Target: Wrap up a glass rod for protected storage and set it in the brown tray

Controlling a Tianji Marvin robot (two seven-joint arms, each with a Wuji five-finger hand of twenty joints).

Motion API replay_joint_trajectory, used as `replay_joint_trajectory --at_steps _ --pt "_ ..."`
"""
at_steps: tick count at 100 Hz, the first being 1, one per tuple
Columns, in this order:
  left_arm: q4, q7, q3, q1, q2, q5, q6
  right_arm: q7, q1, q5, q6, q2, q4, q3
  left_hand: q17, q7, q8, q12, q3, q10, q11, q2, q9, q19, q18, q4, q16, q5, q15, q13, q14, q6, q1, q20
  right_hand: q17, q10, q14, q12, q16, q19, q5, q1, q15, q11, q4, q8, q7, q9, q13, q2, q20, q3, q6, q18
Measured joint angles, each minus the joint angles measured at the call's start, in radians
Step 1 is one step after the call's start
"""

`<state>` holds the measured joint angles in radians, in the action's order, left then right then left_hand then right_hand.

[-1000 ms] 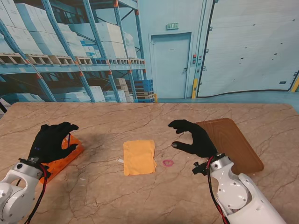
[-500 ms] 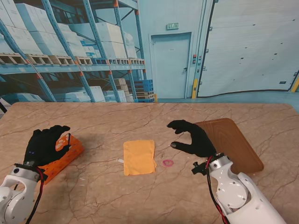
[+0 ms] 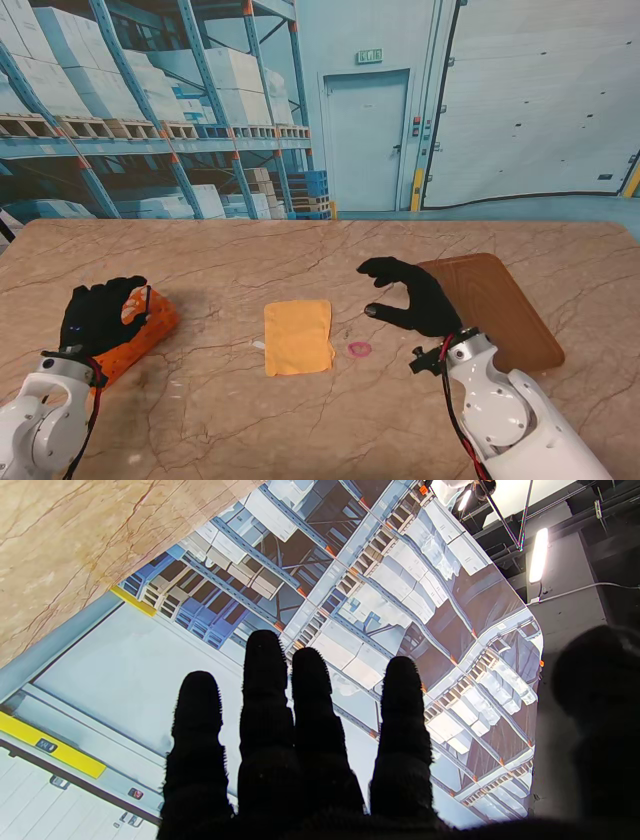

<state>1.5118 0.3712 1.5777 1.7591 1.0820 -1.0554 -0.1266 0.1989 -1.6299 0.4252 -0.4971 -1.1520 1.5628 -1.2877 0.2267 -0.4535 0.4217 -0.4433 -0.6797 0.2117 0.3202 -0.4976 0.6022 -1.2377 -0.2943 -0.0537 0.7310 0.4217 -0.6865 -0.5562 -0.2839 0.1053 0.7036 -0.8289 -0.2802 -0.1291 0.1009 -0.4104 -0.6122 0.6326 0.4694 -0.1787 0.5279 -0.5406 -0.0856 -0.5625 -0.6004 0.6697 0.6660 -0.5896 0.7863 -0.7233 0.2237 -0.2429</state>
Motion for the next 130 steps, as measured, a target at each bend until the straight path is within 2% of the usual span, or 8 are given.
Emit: replay_joint_trajectory --at_steps 27,53,62,70,82,87,101,130 --pt "-0.046 0.005 -0.031 -0.034 0.0 0.017 0.025 -0.01 0.002 -0.004 0.005 0.001 0.0 0.001 0.026 -0.048 0.005 -0.041 -0.001 -0.001 0.056 0.023 0.062 -0.039 0.0 0.0 0.011 0.044 -0.037 -0.035 0.0 -0.001 0.024 0.0 0.0 0.0 0.0 0.0 0.0 0.0 0.0 0.0 0.0 0.0 0.0 0.0 0.0 0.0 0.0 0.0 0.0 0.0 0.0 0.0" --pt "-0.054 -0.001 -0.042 -0.041 0.001 0.022 0.039 -0.011 0.003 -0.006 0.007 0.001 0.001 0.002 0.045 -0.1 0.031 -0.088 -0.001 -0.001 0.114 0.041 0.104 -0.071 0.0 0.0 0.011 0.117 -0.063 -0.053 0.0 -0.022 0.062 0.0 0.0 0.0 0.0 0.0 0.0 0.0 0.0 0.0 0.0 0.0 0.0 0.0 0.0 0.0 0.0 0.0 0.0 0.0 0.0 0.0" --pt "-0.054 -0.005 -0.048 -0.042 0.0 0.021 0.043 -0.011 0.003 -0.006 0.007 0.001 0.001 0.002 0.056 -0.116 0.054 -0.118 0.012 -0.013 0.152 0.041 0.126 -0.077 0.0 0.0 0.012 0.138 -0.074 -0.065 0.0 -0.044 0.087 0.0 0.0 0.0 0.0 0.0 0.0 0.0 0.0 0.0 0.0 0.0 0.0 0.0 0.0 0.0 0.0 0.0 0.0 0.0 0.0 0.0" --pt "-0.057 -0.006 -0.054 -0.045 0.0 0.021 0.047 -0.011 0.003 -0.006 0.007 0.001 0.001 0.002 0.064 -0.129 0.065 -0.142 0.023 -0.013 0.173 0.041 0.136 -0.085 0.0 -0.031 0.012 0.15 -0.076 -0.074 0.0 -0.057 0.114 0.0 0.0 0.0 0.0 0.0 0.0 0.0 0.0 0.0 0.0 0.0 0.0 0.0 0.0 0.0 0.0 0.0 0.0 0.0 0.0 0.0" --pt "-0.063 -0.012 -0.063 -0.051 0.0 0.023 0.055 -0.011 0.003 -0.006 0.007 0.001 0.001 0.002 0.07 -0.145 0.067 -0.196 0.049 -0.014 0.208 0.04 0.148 -0.088 0.0 -0.031 0.013 0.163 -0.09 -0.091 0.0 -0.06 0.136 0.0 0.0 0.0 0.0 0.0 0.0 0.0 0.0 0.0 0.0 0.0 0.0 0.0 0.0 0.0 0.0 0.0 0.0 0.0 0.0 0.0" --pt "-0.065 -0.014 -0.066 -0.053 0.0 0.023 0.058 -0.011 0.003 -0.006 0.007 0.001 0.001 0.002 0.076 -0.158 0.067 -0.256 0.062 -0.014 0.206 0.041 0.17 -0.089 0.0 -0.031 0.013 0.184 -0.098 -0.095 0.0 -0.064 0.149 0.0 0.0 0.0 0.0 0.0 0.0 0.0 0.0 0.0 0.0 0.0 0.0 0.0 0.0 0.0 0.0 0.0 0.0 0.0 0.0 0.0" --pt "-0.073 -0.01 -0.076 -0.06 0.0 0.021 0.068 -0.013 0.004 -0.008 0.009 0.002 0.001 0.004 0.088 -0.18 0.067 -0.338 0.084 -0.014 0.213 0.041 0.198 -0.1 0.0 -0.031 0.021 0.202 -0.112 -0.098 0.0 -0.066 0.183 0.0 0.0 0.0 0.0 0.0 0.0 0.0 0.0 0.0 0.0 0.0 0.0 0.0 0.0 0.0 0.0 0.0 0.0 0.0 0.0 0.0" --pt "-0.078 0.004 -0.081 -0.06 0.0 0.014 0.077 -0.016 0.009 -0.009 0.012 0.002 0.0 0.008 0.121 -0.22 0.064 -0.365 0.127 -0.015 0.213 0.041 0.257 -0.115 0.0 -0.031 0.024 0.214 -0.133 -0.137 -0.003 -0.067 0.222 0.0 0.0 0.0 0.0 0.0 0.0 0.0 0.0 0.0 0.0 0.0 0.0 0.0 0.0 0.0 0.0 0.0 0.0 0.0 0.0 0.0"
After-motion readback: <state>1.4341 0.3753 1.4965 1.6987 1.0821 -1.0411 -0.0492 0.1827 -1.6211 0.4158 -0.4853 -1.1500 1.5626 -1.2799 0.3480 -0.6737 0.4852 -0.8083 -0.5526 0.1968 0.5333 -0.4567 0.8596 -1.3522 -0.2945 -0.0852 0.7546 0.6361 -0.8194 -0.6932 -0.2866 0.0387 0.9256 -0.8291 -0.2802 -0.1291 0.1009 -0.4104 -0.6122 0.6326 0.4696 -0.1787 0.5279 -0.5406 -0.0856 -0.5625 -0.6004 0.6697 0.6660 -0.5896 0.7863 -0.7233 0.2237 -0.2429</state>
